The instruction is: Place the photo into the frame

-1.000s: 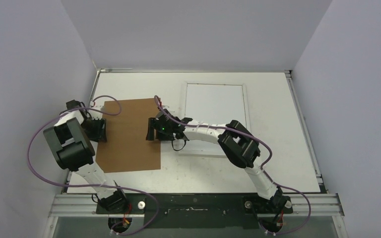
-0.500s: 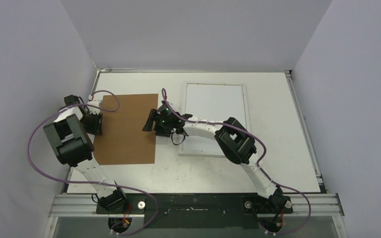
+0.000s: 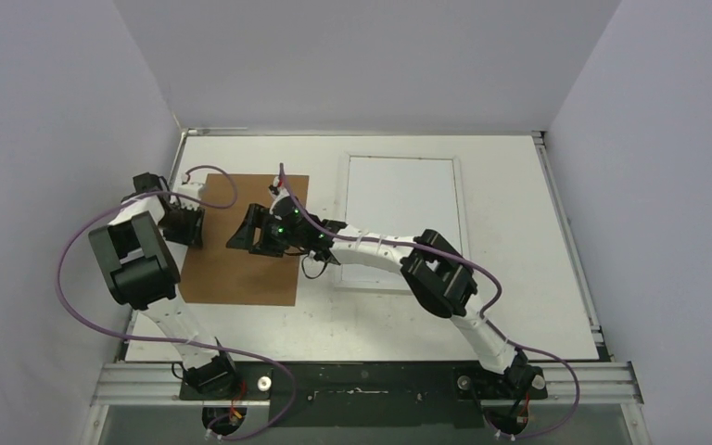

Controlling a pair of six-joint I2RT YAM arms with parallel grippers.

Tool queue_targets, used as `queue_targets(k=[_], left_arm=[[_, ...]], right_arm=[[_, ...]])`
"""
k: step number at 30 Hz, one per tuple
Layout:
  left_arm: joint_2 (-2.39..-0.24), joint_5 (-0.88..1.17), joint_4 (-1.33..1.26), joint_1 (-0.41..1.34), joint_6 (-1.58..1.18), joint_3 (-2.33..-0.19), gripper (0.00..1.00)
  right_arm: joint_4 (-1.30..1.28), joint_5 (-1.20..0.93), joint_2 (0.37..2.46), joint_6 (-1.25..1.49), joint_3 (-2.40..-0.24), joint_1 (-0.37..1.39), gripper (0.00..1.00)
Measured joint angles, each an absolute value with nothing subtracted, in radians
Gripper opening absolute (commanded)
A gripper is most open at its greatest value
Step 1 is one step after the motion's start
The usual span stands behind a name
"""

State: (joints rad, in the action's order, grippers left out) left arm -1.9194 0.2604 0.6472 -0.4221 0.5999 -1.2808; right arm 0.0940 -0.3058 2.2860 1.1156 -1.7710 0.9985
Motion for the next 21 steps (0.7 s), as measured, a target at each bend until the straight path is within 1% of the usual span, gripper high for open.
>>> queue_targets(k=[4,6,8,9,10,13,16,17,20,21], left_arm=[[-1.917,0.273,0.656,-0.414,0.613,-1.280,0.34],[-1.917,0.287,0.663,-0.428,0.616,-1.284,0.37],[-1.919,0.307,0.683,-0.446,0.614,-1.292,0.42],[-1.919,0.311,0.697,-0.458,0.614,-1.295,0.44],[-1.919,0.311,0.709,-0.470,0.614,-1.295,0.44],[-1.917,0.291,0.733,-0.496,0.613,-1.295,0.48],[-1.904,0.277,0.745,-0.505,0.610,-1.295,0.21],[-1.897,0.274,0.749,-0.505,0.607,-1.295,0.14],[-1.875,0.265,0.754,-0.499,0.606,-1.296,0.05],[-1.870,0.262,0.756,-0.498,0.606,-1.299,0.04]], right_arm=[[0.099,-0.315,2.243,1.103,-1.762,1.028,0.72],[0.010,-0.262,2.225,1.054,-1.774,1.027,0.77],[-0.092,-0.175,2.220,0.996,-1.800,1.026,0.96],[-0.147,-0.122,2.220,0.965,-1.813,1.027,0.92],[-0.196,-0.072,2.220,0.937,-1.822,1.028,0.90],[-0.328,0.054,2.221,0.870,-1.844,1.029,0.90],[-0.450,0.153,2.242,0.834,-1.907,1.042,0.90],[-0.480,0.183,2.255,0.825,-1.940,1.049,0.90],[-0.511,0.246,2.272,0.810,-1.983,1.070,0.90],[-0.512,0.254,2.272,0.809,-1.980,1.074,0.90]])
